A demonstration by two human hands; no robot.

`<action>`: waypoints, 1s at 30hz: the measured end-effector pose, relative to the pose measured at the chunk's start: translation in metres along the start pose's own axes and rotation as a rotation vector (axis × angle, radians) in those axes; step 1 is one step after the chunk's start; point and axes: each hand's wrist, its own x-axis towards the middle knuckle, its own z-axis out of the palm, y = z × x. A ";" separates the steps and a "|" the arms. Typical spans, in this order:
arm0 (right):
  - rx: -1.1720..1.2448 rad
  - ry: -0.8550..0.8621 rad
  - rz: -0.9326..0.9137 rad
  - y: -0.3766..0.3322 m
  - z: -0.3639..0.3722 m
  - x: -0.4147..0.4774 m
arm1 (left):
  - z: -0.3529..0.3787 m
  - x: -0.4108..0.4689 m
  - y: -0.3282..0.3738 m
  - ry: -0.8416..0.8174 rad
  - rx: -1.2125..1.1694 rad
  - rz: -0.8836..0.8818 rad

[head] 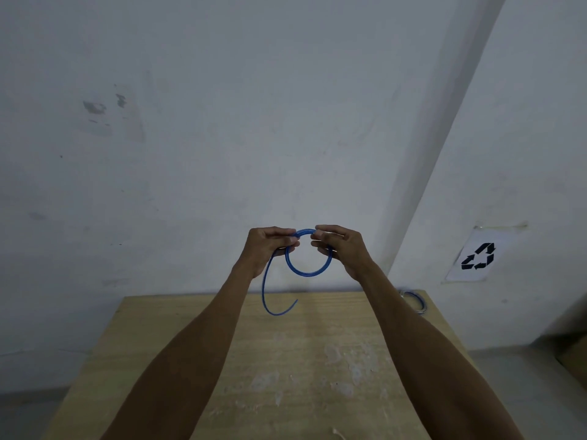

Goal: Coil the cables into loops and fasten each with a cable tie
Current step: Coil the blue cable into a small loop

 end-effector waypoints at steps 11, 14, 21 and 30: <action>0.116 0.034 0.071 -0.004 0.004 0.002 | 0.003 -0.001 0.011 -0.058 0.077 -0.021; 0.082 0.045 0.053 -0.004 0.004 0.002 | 0.001 -0.002 0.011 -0.063 0.085 -0.030; -0.028 -0.038 0.032 -0.007 -0.001 -0.002 | -0.001 -0.003 0.010 -0.067 0.083 -0.030; -0.059 0.053 -0.007 0.007 0.001 -0.001 | 0.001 0.006 0.006 0.039 0.140 0.074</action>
